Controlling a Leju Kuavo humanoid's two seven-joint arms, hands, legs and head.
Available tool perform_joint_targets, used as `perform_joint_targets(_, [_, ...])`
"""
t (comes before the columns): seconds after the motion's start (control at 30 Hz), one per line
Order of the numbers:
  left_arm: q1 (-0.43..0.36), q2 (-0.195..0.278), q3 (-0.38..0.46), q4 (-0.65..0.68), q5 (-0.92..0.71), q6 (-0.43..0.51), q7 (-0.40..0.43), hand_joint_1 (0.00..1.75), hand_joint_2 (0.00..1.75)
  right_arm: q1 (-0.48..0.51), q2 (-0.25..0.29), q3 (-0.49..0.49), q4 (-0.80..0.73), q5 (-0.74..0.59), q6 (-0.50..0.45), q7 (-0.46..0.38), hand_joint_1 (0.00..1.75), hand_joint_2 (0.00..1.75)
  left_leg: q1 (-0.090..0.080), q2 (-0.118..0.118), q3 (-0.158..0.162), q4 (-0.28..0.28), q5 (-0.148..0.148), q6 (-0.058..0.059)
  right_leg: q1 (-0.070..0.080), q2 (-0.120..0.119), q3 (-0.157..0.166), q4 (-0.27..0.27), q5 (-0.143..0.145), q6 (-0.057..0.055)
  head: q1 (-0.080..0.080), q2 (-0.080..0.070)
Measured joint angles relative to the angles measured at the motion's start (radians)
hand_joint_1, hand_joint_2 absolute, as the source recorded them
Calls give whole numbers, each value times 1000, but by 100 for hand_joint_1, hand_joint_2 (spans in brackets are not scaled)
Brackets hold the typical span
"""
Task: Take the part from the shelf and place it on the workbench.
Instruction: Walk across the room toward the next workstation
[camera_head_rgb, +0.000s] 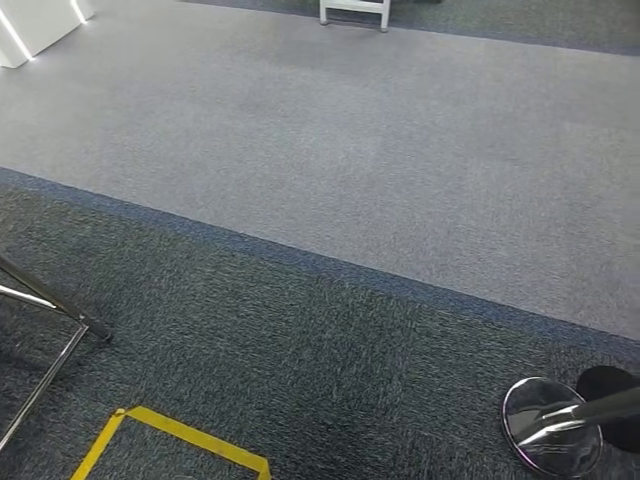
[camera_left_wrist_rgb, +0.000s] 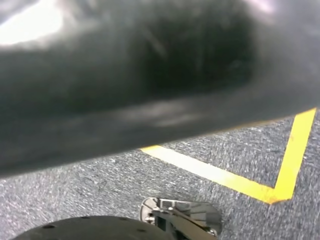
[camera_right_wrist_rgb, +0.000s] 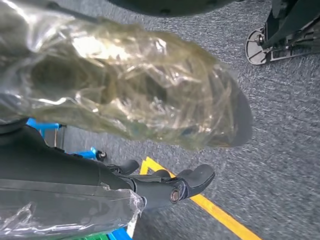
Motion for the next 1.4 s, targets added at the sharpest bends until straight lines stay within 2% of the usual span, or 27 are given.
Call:
perform_joint_targets(0.07, [0,0,0,0,0,0,0,0,0,0,0,0,0,0,0,0,0,0,-1,-4,23,-63,52,6,2,18,2,0,0,0,0,0])
perform_joint_targets(0.1, [0,0,0,0,0,0,0,0,0,0,0,0,0,0,0,0,0,0,-1,-6,31,-83,65,8,2,21,2,0,0,0,0,0])
perform_joint_targets(0.2, [0,0,0,0,0,0,0,0,0,0,0,0,0,0,0,0,0,0,-1,-7,34,-91,70,8,2,22,3,0,0,0,0,0])
perform_joint_targets(0.27, [0,0,0,0,0,0,0,0,0,0,0,0,0,0,0,0,0,0,-2,-25,62,-155,102,14,2,31,4,0,0,0,0,0])
perform_joint_targets(0.3, [-1,1,0,0,0,0,0,0,0,0,0,0,1,0,0,0,0,0,-3,-40,79,-198,115,18,1,43,1,1,1,5,0,0])
perform_joint_targets(0.37, [-2,2,0,0,0,0,0,0,0,-1,0,0,3,0,0,0,0,0,-4,-37,105,-268,133,35,0,16,-40,59,-35,25,5,0])
perform_joint_targets(0.43, [-1,2,0,0,1,0,0,0,0,-2,-1,0,4,0,0,-1,0,0,-4,1,111,-289,135,48,-3,-28,-113,191,-107,44,10,0])
perform_joint_targets(0.47, [0,2,0,0,1,0,0,0,0,-2,-1,0,4,0,0,-1,0,0,-5,15,110,-289,135,49,-5,-34,-140,249,-130,48,10,0])
perform_joint_targets(0.5, [0,3,0,0,1,0,0,0,0,-1,-1,0,4,0,0,0,0,0,-5,29,110,-289,134,49,-8,-37,-152,276,-135,52,9,0])
perform_joint_targets(0.53, [0,3,0,0,1,0,0,0,0,0,-1,0,4,0,0,0,0,0,-5,41,110,-288,133,47,-10,-40,-143,265,-121,55,10,0])
perform_joint_targets(0.6, [-1,2,0,0,1,0,0,0,0,1,-1,0,4,0,0,0,0,0,-5,62,114,-287,129,41,-15,-65,-72,142,-60,59,10,0])
perform_joint_targets(0.67, [-1,2,1,0,1,0,0,0,0,-1,-1,0,5,0,0,0,0,0,-10,78,119,-283,124,30,-15,-99,-5,29,-23,52,8,0])
perform_joint_targets(0.7, [-2,3,1,0,1,0,0,0,0,-2,-1,0,6,0,0,-1,0,0,-12,85,121,-282,122,24,-13,-108,6,7,-20,45,6,0])
perform_joint_targets(0.77, [-4,2,1,0,1,0,0,0,0,-1,-1,0,7,0,0,0,0,0,-10,97,125,-282,121,12,-10,-93,1,5,-20,31,2,0])
perform_joint_targets(0.83, [-6,1,1,0,1,-1,0,0,0,0,-1,0,7,0,0,3,0,0,-5,75,122,-263,100,0,-10,-76,2,2,-15,17,0,0])
perform_joint_targets(0.9, [-4,1,1,0,0,-3,0,0,0,-1,-1,0,7,1,0,6,0,0,-2,28,87,-175,42,-6,-11,-57,6,0,-9,6,-4,0])
perform_joint_targets(0.97, [0,1,1,0,0,-4,0,0,0,-1,-2,0,7,2,0,8,0,0,-2,6,26,-42,-17,-4,-7,-33,4,0,-7,0,-5,0])
perform_joint_targets(1.0, [2,1,1,0,0,-4,1,0,0,0,-2,0,8,2,0,9,0,0,-2,4,4,0,-23,-3,-5,-20,4,1,-7,-1,-5,0])
perform_joint_targets(1.03, [3,1,1,0,0,-4,1,0,0,0,-2,0,8,2,0,9,0,0,-2,3,-3,6,-9,0,-3,-6,5,1,-7,-1,-5,0])
perform_joint_targets(1.07, [3,1,1,0,0,-4,1,0,0,1,-1,0,8,2,0,10,0,0,-2,-1,7,-26,23,5,-2,8,7,1,-7,-1,-5,0])
perform_joint_targets(1.1, [3,1,1,0,0,-4,1,0,0,1,-1,0,8,2,0,10,0,0,-2,-13,29,-85,65,10,-1,21,9,1,-7,-1,-5,0])
perform_joint_targets(1.17, [4,2,1,0,0,-4,1,0,0,0,-1,0,8,2,2,13,0,0,-2,-56,77,-207,121,19,1,45,7,4,-7,3,-5,0])
perform_joint_targets(1.23, [3,2,2,0,1,-4,2,0,0,0,-1,0,9,2,4,17,0,0,-3,-79,96,-259,129,24,-1,64,-2,6,-6,13,-5,0])
perform_joint_targets(1.27, [2,2,2,0,1,-4,3,0,0,2,-1,0,9,2,5,19,0,0,-3,-72,98,-267,127,25,-3,74,-9,5,-4,20,-6,0])
perform_joint_targets(1.3, [1,1,2,0,1,-5,3,0,0,4,-1,0,9,2,5,20,0,0,-3,-62,99,-271,130,28,-4,72,-14,7,-5,25,-5,0])
perform_joint_targets(1.33, [0,0,2,0,1,-5,3,0,0,5,-1,0,9,2,5,21,0,0,-2,-51,101,-276,133,33,-4,58,-23,18,-14,30,-4,0])
perform_joint_targets(1.4, [1,-1,2,0,1,-5,3,0,0,4,-1,0,9,2,7,23,0,0,-1,-23,104,-285,137,43,-2,7,-62,98,-63,36,2,0])
